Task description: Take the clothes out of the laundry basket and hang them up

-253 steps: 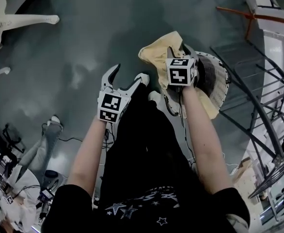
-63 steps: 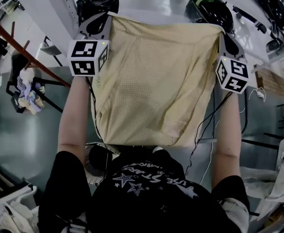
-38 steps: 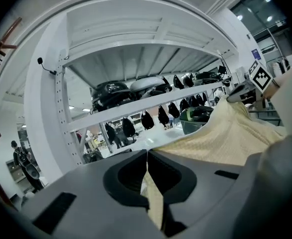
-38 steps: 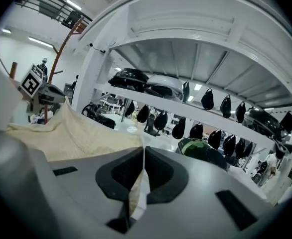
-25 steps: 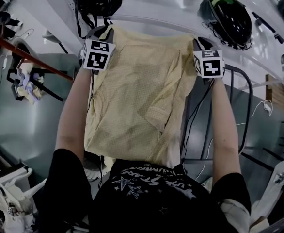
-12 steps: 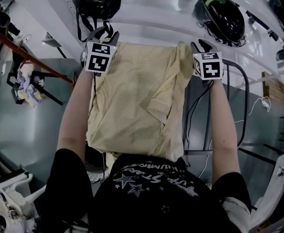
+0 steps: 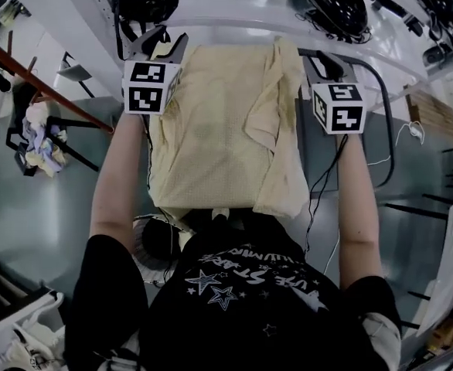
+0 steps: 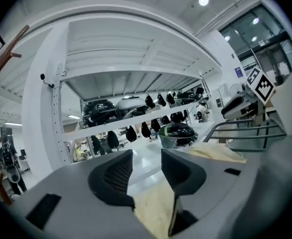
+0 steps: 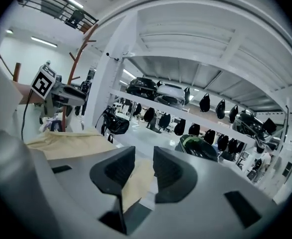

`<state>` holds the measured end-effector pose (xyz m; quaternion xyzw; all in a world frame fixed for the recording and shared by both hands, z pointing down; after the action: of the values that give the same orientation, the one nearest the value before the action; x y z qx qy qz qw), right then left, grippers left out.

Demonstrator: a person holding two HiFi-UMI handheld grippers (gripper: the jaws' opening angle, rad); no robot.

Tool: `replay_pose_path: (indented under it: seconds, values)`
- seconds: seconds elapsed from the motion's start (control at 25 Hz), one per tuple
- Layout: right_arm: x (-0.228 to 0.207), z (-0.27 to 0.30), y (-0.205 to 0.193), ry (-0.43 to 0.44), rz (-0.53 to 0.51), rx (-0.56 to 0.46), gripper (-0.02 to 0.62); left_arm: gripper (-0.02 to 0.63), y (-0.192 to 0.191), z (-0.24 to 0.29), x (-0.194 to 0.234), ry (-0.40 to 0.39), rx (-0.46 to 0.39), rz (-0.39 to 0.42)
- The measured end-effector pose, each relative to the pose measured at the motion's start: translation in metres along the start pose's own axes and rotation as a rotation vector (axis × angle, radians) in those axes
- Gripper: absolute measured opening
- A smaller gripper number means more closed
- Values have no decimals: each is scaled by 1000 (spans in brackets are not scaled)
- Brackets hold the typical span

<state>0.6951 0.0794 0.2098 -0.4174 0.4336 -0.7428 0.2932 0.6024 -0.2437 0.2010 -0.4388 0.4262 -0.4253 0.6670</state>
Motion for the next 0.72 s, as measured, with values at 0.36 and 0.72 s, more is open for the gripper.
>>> replay_pose_path:
  seconds: [0.36,0.72]
  values:
    - [5,-91,-17,18,99,-73,118,196,28,-64,-73,-47,-113,-21]
    - [18,-169,-27,130,111,-179,118,195,36,-153,-142,53,-115,-10]
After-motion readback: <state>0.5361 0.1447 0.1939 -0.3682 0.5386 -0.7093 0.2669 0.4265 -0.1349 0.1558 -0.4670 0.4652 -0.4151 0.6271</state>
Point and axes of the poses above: the fingertips, and each gripper's own axes: z forward along the fingers, x to its left, y out of its top, the point moved 6 cm from there along -z, backward along the fingers, and after that the axes turned 13 degrees about -y, right-handed, at the moved point
